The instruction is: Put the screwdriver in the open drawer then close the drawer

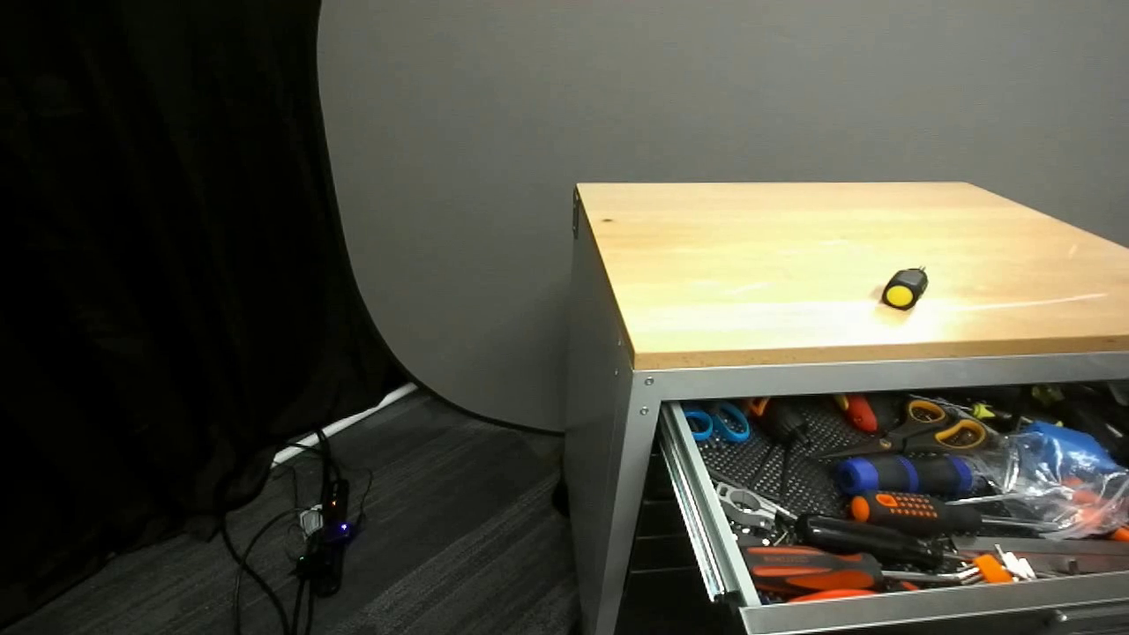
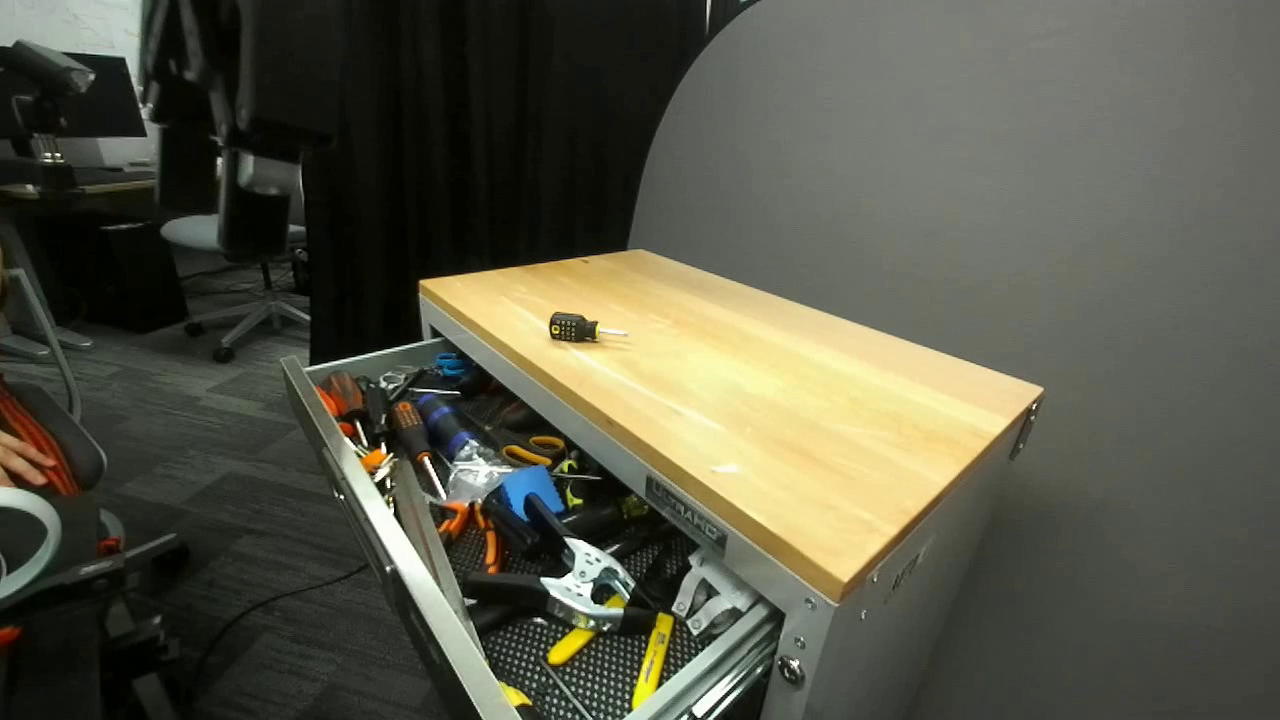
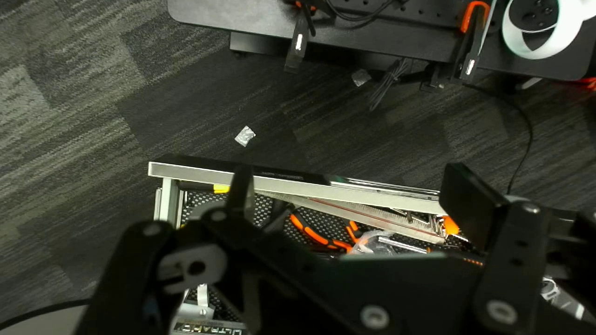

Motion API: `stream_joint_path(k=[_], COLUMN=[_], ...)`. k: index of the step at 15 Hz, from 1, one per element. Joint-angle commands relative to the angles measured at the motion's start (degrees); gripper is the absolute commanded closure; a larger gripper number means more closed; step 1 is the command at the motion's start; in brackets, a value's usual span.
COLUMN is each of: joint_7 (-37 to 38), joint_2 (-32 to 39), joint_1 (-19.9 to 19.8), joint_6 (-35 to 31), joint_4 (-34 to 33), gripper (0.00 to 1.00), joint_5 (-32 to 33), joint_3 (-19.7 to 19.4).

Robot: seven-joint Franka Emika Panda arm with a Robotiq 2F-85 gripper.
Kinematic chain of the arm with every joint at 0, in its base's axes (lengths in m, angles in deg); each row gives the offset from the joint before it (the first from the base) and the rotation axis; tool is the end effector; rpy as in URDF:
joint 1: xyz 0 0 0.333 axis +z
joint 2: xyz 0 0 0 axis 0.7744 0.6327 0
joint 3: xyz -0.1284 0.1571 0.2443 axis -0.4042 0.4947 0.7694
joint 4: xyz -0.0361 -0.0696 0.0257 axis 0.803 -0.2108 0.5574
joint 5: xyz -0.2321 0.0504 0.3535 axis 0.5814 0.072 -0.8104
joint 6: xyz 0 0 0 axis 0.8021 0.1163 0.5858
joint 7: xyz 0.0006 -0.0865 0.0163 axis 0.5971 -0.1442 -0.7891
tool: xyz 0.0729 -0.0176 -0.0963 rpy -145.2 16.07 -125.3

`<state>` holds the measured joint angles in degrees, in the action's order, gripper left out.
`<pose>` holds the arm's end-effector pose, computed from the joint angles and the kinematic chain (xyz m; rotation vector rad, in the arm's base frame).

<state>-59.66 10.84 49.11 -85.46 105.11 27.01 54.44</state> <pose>0.3922 -0.0706 0.4396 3.0680 0.2832 -0.3691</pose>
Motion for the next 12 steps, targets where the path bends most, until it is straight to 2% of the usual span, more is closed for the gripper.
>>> stream_joint_path(k=[1,4,7,10,12], joint_7=[8.89,21.8,33.72,44.15,51.31], joint_2=[2.5,8.88,15.85,24.73,30.5], joint_1=[-0.56,1.77,3.53,5.03,5.95], joint_6=[-0.59,-6.58,-14.86,-22.2,-27.9], joint_4=[-1.55,-4.05,-8.03,-14.35,-18.29], gripper=[0.0,0.0,0.0,0.0,0.0], joint_5=[-4.3,-12.9,-18.6,-18.71,-16.62], joint_3=[1.03,5.7,10.89,14.75,16.04])
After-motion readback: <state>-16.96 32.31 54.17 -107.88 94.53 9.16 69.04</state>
